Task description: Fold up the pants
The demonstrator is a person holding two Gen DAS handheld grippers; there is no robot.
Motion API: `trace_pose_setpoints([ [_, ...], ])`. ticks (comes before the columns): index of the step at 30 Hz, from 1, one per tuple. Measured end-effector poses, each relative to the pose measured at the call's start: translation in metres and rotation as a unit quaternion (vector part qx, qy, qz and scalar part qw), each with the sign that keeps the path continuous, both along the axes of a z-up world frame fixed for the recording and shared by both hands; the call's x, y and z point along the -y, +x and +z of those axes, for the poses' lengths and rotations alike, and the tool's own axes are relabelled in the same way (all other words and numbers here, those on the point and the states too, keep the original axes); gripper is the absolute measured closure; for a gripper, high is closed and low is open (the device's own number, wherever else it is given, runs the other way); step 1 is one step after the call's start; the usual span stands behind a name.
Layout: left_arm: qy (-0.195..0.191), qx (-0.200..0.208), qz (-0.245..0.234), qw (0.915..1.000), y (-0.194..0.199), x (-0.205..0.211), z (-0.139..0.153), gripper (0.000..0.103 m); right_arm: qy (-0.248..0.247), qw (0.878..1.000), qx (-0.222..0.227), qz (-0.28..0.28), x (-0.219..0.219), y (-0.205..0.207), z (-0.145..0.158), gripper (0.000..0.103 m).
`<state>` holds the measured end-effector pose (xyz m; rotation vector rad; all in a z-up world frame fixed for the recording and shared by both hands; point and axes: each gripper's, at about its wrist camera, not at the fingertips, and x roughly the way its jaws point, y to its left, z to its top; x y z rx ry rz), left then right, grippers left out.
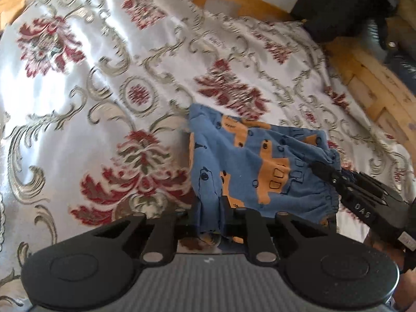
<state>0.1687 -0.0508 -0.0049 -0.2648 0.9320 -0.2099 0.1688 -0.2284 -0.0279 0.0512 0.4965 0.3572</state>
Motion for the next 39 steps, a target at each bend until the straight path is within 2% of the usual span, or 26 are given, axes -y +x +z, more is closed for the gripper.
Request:
trace_pose_setpoints([
  [4, -0.003, 0.037, -0.012, 0.9992, 0.004, 0.006, 0.013, 0.089, -0.068, 0.996, 0.061, 0.016, -0.006, 0.002, 0.015, 0.085],
  [10, 0.006, 0.096, -0.016, 0.9952, 0.039, 0.004, 0.035, 0.089, -0.103, 0.988, 0.11, 0.03, -0.008, 0.051, 0.034, 0.085],
  [12, 0.007, 0.106, -0.009, 0.9943, 0.055, 0.006, 0.035, 0.089, -0.106, 0.987, 0.111, 0.036, -0.006, 0.076, 0.039, 0.085],
  [15, 0.007, 0.106, 0.013, 0.9942, 0.076, 0.005, 0.021, 0.089, -0.1, 0.99, 0.084, 0.047, 0.0, 0.118, 0.038, 0.085],
  [17, -0.003, 0.086, 0.029, 0.9959, 0.087, 0.002, 0.0, 0.089, -0.101, 0.992, 0.052, 0.058, 0.002, 0.139, 0.027, 0.084],
  [21, -0.014, 0.023, 0.046, 0.9986, 0.098, -0.002, -0.05, 0.088, -0.079, 0.994, -0.044, 0.064, 0.011, 0.17, -0.017, 0.083],
  [22, -0.02, 0.025, 0.045, 0.9985, 0.096, -0.004, -0.058, 0.087, -0.066, 0.994, -0.056, 0.061, 0.016, 0.173, -0.026, 0.083],
  [25, -0.023, 0.037, 0.037, 0.9984, 0.093, -0.007, -0.06, 0.085, -0.019, 0.996, -0.074, 0.047, 0.029, 0.174, -0.036, 0.079],
  [28, -0.022, 0.033, 0.032, 0.9987, 0.097, -0.007, -0.06, 0.083, -0.015, 0.996, -0.074, 0.042, 0.029, 0.175, -0.037, 0.076],
  [35, -0.027, 0.025, 0.048, 0.9981, 0.095, -0.01, -0.06, 0.068, -0.014, 0.997, -0.067, 0.019, 0.033, 0.168, -0.029, 0.056],
  [37, -0.016, 0.017, 0.05, 0.9985, 0.095, -0.009, -0.057, 0.056, -0.011, 0.998, -0.064, 0.011, 0.035, 0.163, -0.026, 0.049],
  [39, -0.006, 0.015, 0.056, 0.9983, 0.094, -0.007, -0.051, 0.038, -0.006, 0.998, -0.058, 0.004, 0.037, 0.157, -0.021, 0.036],
])
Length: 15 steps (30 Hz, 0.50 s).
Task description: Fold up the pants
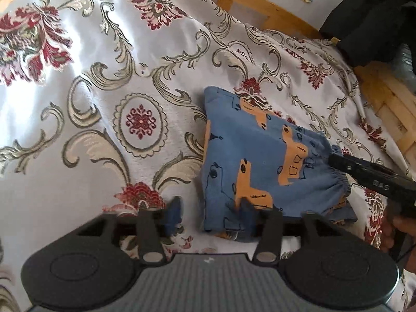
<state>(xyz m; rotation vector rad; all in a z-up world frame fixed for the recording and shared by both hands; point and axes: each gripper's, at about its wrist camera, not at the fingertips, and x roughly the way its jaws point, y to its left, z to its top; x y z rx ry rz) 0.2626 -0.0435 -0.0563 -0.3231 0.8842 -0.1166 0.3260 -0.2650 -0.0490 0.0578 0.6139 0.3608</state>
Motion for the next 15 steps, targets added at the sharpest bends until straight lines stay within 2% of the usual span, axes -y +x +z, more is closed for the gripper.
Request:
trace_pose_setpoints([
  [1, 0.002, 0.002, 0.004, 1.0, -0.001, 0.0, 0.003, 0.035, 0.003, 1.0, 0.003, -0.003, 0.001, -0.003, 0.003, 0.032],
  [3, 0.006, 0.008, 0.014, 0.9999, -0.006, -0.001, 0.01, 0.021, 0.009, 1.0, 0.01, -0.007, 0.001, -0.01, 0.009, 0.022],
  [4, 0.009, 0.01, 0.022, 0.9997, -0.008, -0.001, 0.014, 0.018, 0.011, 1.0, 0.014, -0.009, 0.001, -0.015, 0.013, 0.02],
  [8, 0.018, 0.011, 0.043, 0.9989, -0.02, -0.001, 0.028, 0.004, 0.026, 0.998, 0.044, -0.022, 0.002, -0.038, 0.029, 0.001],
  [11, 0.032, 0.018, 0.05, 0.9981, -0.032, 0.001, 0.041, 0.001, 0.039, 0.997, 0.064, -0.032, 0.004, -0.06, 0.04, 0.001],
  [15, 0.066, 0.043, 0.071, 0.9944, -0.052, 0.013, 0.056, 0.0, 0.03, 0.995, 0.087, -0.04, 0.003, -0.089, 0.056, 0.001],
])
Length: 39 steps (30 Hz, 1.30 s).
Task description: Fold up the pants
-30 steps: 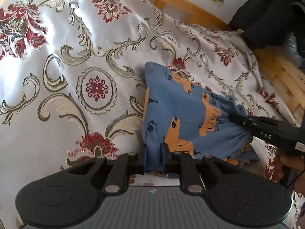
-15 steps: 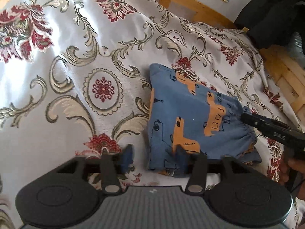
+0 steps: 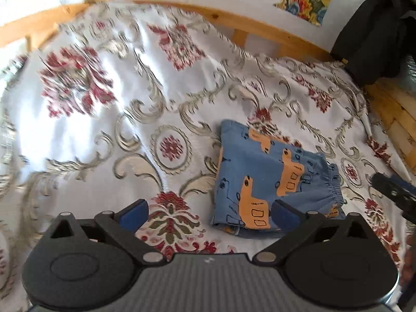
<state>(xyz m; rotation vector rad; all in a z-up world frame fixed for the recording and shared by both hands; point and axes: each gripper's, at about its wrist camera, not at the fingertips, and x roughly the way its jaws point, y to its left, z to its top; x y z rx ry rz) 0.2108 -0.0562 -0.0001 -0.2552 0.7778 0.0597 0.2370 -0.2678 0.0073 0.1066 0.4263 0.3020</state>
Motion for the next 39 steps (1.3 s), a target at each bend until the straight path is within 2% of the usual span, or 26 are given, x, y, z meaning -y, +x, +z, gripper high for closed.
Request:
trace_pose_setpoints([
  [3, 0.021, 0.02, 0.019, 0.9994, -0.019, 0.013, 0.007, 0.0, -0.005, 1.0, 0.02, -0.015, -0.001, -0.026, 0.011, 0.001],
  [9, 0.006, 0.022, 0.031, 0.9993, -0.055, 0.024, 0.011, 0.0, -0.009, 0.999, 0.044, -0.026, -0.005, -0.07, 0.024, 0.001],
  [13, 0.012, 0.028, 0.036, 0.9989, -0.075, 0.03, 0.015, 0.0, -0.01, 0.998, 0.051, -0.044, -0.007, -0.096, 0.027, 0.001],
  [22, 0.07, 0.062, 0.005, 0.9956, -0.113, 0.047, 0.022, 0.0, -0.014, 0.998, 0.014, -0.052, -0.016, -0.149, 0.016, 0.001],
  [28, 0.097, 0.071, -0.006, 0.9928, -0.122, 0.053, 0.02, 0.0, -0.012, 0.998, -0.004, -0.061, -0.015, -0.16, 0.012, 0.001],
  [39, 0.109, 0.069, -0.014, 0.9915, -0.127, 0.053, 0.015, 0.0, -0.008, 0.998, -0.021, -0.067, -0.011, -0.156, 0.006, 0.001],
])
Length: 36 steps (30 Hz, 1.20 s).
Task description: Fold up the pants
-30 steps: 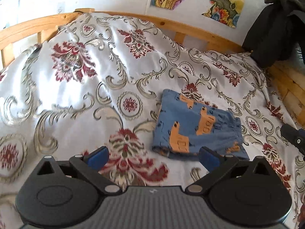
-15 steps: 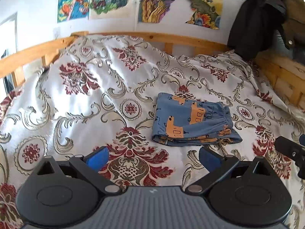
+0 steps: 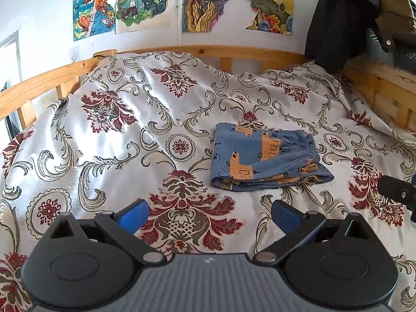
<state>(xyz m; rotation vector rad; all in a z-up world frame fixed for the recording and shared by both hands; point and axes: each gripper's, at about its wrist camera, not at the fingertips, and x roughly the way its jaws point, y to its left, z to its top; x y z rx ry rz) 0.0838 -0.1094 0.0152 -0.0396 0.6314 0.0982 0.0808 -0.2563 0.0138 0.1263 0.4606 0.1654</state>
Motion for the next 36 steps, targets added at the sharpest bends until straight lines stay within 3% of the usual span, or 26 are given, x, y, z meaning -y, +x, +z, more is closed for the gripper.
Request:
trace_pose_setpoints([
  [22, -0.004, -0.012, 0.002, 0.9999, -0.0014, -0.0001, 0.0003, 0.0, -0.001, 1.0, -0.002, 0.01, -0.0046, -0.0007, 0.0001, 0.001],
  [36, -0.011, -0.018, -0.02, 0.9996, -0.0019, 0.0006, 0.0007, 0.0, -0.001, 1.0, -0.004, 0.013, -0.0059, 0.0003, -0.001, 0.001],
])
